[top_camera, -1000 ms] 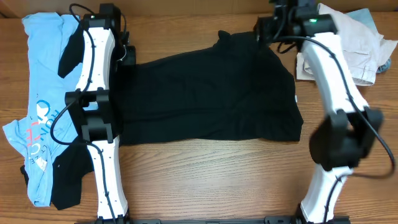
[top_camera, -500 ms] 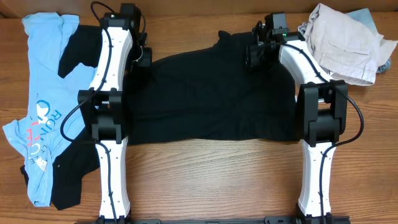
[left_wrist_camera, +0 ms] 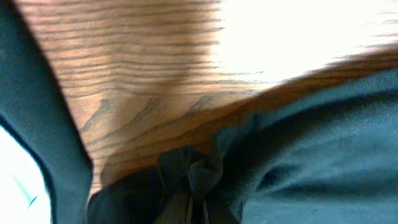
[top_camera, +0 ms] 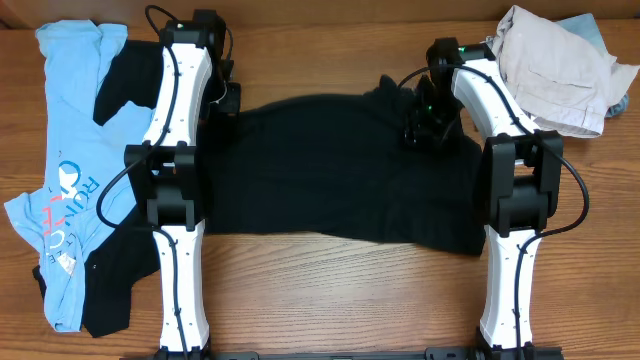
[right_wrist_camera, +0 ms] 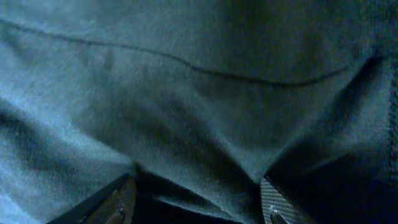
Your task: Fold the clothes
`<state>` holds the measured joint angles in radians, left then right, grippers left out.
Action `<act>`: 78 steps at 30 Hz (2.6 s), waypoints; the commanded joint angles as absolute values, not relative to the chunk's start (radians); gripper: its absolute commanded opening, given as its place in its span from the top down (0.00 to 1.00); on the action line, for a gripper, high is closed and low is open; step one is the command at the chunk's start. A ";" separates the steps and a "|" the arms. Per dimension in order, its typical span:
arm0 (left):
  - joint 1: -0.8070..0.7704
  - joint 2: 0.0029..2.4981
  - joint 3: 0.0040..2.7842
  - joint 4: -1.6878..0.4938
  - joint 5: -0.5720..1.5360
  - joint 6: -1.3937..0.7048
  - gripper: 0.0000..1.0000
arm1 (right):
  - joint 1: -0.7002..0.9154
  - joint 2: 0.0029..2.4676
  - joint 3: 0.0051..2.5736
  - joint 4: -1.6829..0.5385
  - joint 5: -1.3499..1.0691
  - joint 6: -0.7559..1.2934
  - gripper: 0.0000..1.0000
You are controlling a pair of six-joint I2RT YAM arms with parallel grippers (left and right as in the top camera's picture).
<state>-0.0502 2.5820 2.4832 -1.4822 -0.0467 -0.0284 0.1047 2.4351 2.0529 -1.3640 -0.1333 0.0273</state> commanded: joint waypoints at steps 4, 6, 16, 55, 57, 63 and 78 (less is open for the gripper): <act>-0.044 2.586 2.503 -1.504 -0.105 -0.049 0.96 | 0.098 2.304 2.017 -1.307 -0.177 0.057 0.30; -0.044 2.586 2.503 -1.503 -0.105 -0.049 0.96 | 0.097 2.263 2.017 -1.245 -0.173 0.057 0.29; -0.044 2.586 2.503 -1.485 -0.105 -0.049 0.96 | 0.096 2.283 2.016 -0.967 -0.096 0.057 0.30; -0.044 2.586 2.503 -1.480 -0.115 -0.048 0.96 | 0.074 2.465 2.015 -0.734 0.016 0.083 0.41; -0.044 2.586 2.503 -1.480 -0.115 -0.048 0.96 | 0.074 2.465 2.015 -0.733 -0.008 0.082 0.47; -0.044 2.586 2.503 -1.480 -0.115 -0.048 0.96 | 0.074 2.465 2.015 -0.714 -0.100 0.079 0.87; 0.007 2.586 2.708 -1.452 -0.134 -0.041 0.96 | 0.002 2.459 2.447 -0.968 -0.195 0.080 0.96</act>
